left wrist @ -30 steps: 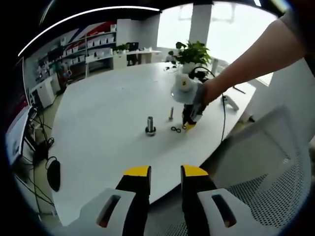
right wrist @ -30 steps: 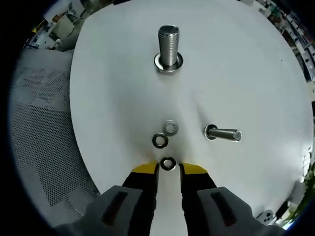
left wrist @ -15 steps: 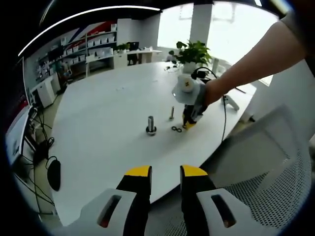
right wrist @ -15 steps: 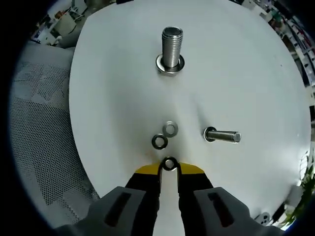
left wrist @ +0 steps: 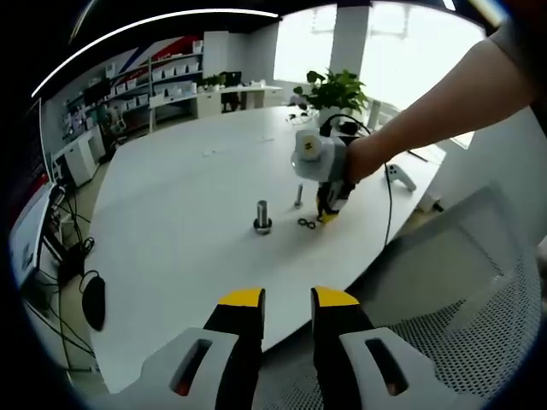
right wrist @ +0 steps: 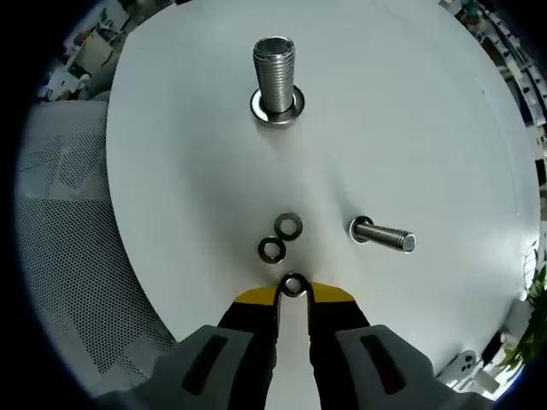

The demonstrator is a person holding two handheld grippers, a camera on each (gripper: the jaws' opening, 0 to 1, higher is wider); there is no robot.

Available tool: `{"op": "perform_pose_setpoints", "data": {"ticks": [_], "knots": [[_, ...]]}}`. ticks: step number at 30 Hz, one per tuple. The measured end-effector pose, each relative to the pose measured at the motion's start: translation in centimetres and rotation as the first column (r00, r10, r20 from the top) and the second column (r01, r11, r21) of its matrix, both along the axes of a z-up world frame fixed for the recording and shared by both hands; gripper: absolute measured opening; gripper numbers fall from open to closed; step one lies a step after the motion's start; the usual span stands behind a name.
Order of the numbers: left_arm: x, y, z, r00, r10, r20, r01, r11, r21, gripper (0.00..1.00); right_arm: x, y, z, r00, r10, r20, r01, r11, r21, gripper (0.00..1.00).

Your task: Place the washer onto the threaded stud by aligning its center hole with the stud, sliding it down to the base, and recovering from edge contact or off-axis alignment until the washer reaches the visible bottom stop.

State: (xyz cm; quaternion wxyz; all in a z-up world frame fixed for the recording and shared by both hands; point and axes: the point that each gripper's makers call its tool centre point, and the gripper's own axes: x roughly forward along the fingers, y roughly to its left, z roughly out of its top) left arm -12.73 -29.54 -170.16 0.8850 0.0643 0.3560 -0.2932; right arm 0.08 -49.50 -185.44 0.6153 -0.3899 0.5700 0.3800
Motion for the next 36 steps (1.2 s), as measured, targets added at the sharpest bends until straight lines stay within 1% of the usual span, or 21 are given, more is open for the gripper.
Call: {"op": "perform_pose_setpoints", "data": {"ticks": [2, 4, 5, 6, 10, 12, 14, 15, 19, 21, 24, 30, 36], "knots": [[-0.04, 0.01, -0.04, 1.000, -0.001, -0.002, 0.001, 1.000, 0.002, 0.19, -0.13, 0.03, 0.03, 1.000, 0.017, 0.018, -0.017, 1.000, 0.019, 0.15], [-0.04, -0.02, -0.02, 1.000, -0.002, 0.000, 0.002, 1.000, 0.001, 0.19, -0.01, -0.03, 0.01, 0.999, 0.026, 0.022, -0.027, 0.999, 0.037, 0.15], [-0.01, -0.02, 0.02, 1.000, -0.002, 0.002, 0.002, 1.000, 0.000, 0.19, 0.17, 0.04, -0.03, 1.000, 0.017, 0.021, -0.018, 0.999, 0.049, 0.15], [0.00, -0.02, 0.04, 1.000, -0.001, 0.003, 0.001, 1.000, 0.000, 0.19, 0.15, 0.11, -0.01, 1.000, -0.014, 0.018, 0.013, 0.998, 0.054, 0.15], [-0.04, -0.04, -0.01, 1.000, -0.003, 0.001, 0.003, 1.000, 0.002, 0.19, 0.09, 0.23, 0.07, 1.000, -0.015, 0.008, 0.014, 0.999, 0.053, 0.16], [-0.03, -0.04, 0.01, 1.000, -0.002, 0.001, 0.002, 1.000, 0.000, 0.19, 0.03, 0.23, -0.03, 1.000, -0.001, -0.003, 0.002, 0.999, 0.047, 0.16], [-0.03, -0.04, 0.01, 1.000, -0.002, 0.002, 0.002, 1.000, 0.000, 0.19, -0.38, 0.45, 0.05, 0.999, 0.004, -0.039, -0.002, 0.999, 0.052, 0.21], [-0.05, -0.04, -0.01, 1.000, -0.003, 0.000, 0.003, 1.000, 0.000, 0.19, -0.59, 0.61, 0.10, 0.998, -0.014, -0.061, 0.017, 0.998, 0.056, 0.23], [-0.03, -0.01, 0.03, 1.000, -0.001, 0.002, 0.001, 1.000, -0.002, 0.19, -0.10, 0.32, 0.01, 0.999, 0.010, -0.034, -0.008, 0.999, 0.035, 0.19], [-0.03, 0.02, 0.02, 1.000, 0.000, 0.001, 0.000, 1.000, -0.002, 0.19, 0.14, 0.30, -0.08, 0.999, -0.018, -0.037, 0.019, 0.999, 0.034, 0.18], [-0.03, 0.03, 0.02, 1.000, 0.000, 0.002, 0.000, 1.000, 0.000, 0.19, 0.20, 0.32, -0.08, 0.999, -0.028, -0.033, 0.029, 0.999, 0.031, 0.18], [0.00, 0.05, 0.05, 1.000, 0.001, 0.003, -0.001, 1.000, -0.002, 0.19, 0.16, 0.50, -0.06, 1.000, 0.004, -0.016, -0.004, 1.000, 0.013, 0.15], [-0.04, 0.03, -0.03, 1.000, -0.001, -0.001, 0.001, 1.000, 0.001, 0.19, 0.24, 0.42, -0.03, 1.000, -0.013, -0.019, 0.013, 1.000, 0.003, 0.14]]}}
